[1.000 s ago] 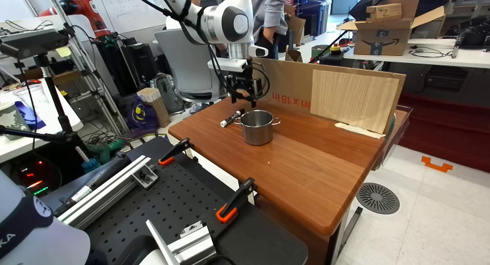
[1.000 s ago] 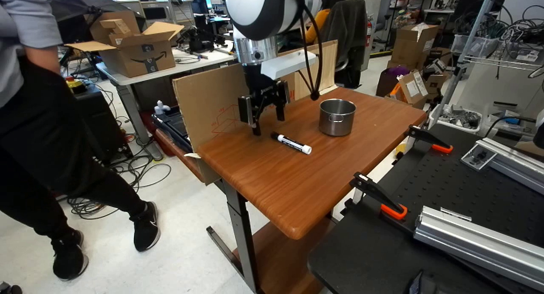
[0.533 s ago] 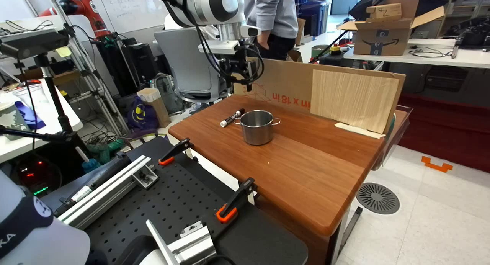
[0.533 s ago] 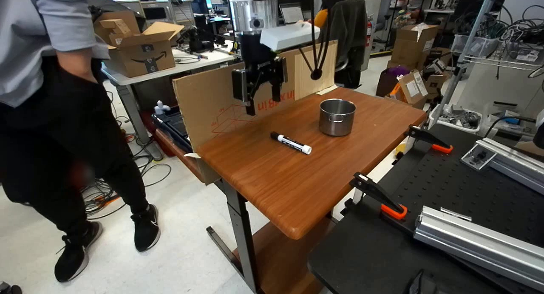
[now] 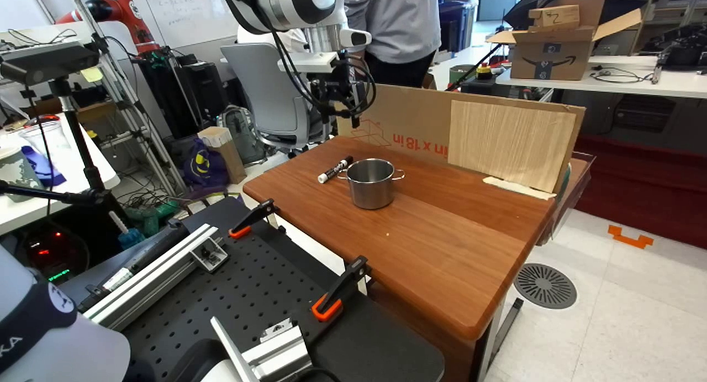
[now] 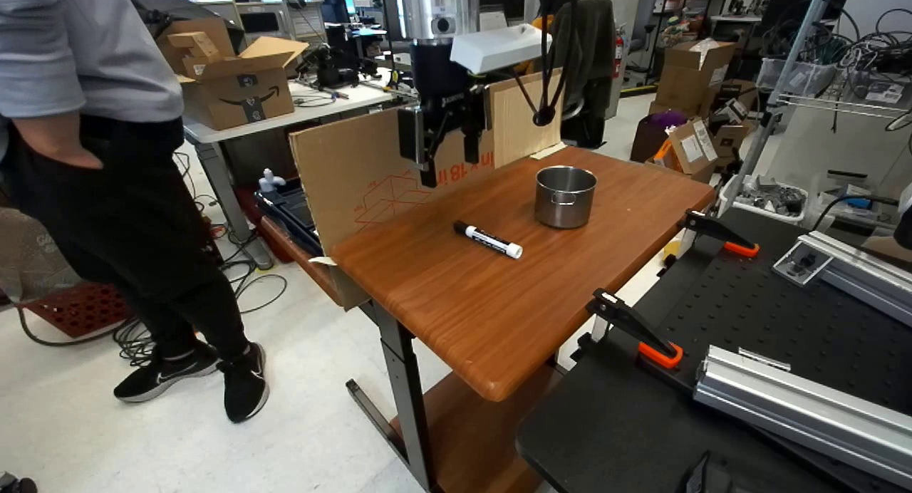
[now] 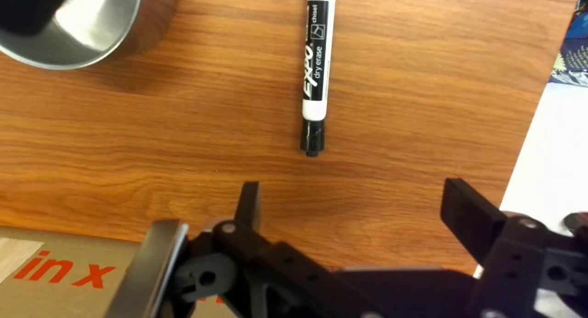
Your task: Remove the marker from the pot and put it on the table
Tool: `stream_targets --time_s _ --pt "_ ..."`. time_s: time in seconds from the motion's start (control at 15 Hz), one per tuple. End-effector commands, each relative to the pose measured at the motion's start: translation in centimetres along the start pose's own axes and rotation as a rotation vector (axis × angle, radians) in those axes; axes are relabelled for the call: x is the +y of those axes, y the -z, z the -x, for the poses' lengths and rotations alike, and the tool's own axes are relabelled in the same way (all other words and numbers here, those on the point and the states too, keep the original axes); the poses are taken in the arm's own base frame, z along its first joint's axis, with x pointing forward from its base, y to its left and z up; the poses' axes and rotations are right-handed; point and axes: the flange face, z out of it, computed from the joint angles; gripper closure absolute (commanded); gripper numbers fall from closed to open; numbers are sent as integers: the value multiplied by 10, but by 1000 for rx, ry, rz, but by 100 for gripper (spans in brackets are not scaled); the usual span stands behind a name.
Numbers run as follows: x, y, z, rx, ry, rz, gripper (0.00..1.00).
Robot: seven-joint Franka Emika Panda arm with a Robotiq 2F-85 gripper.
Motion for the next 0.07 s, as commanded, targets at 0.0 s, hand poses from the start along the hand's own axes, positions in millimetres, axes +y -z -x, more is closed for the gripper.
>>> stream_targets --time_s 0.0 --pt "0 1 0 -1 0 0 0"
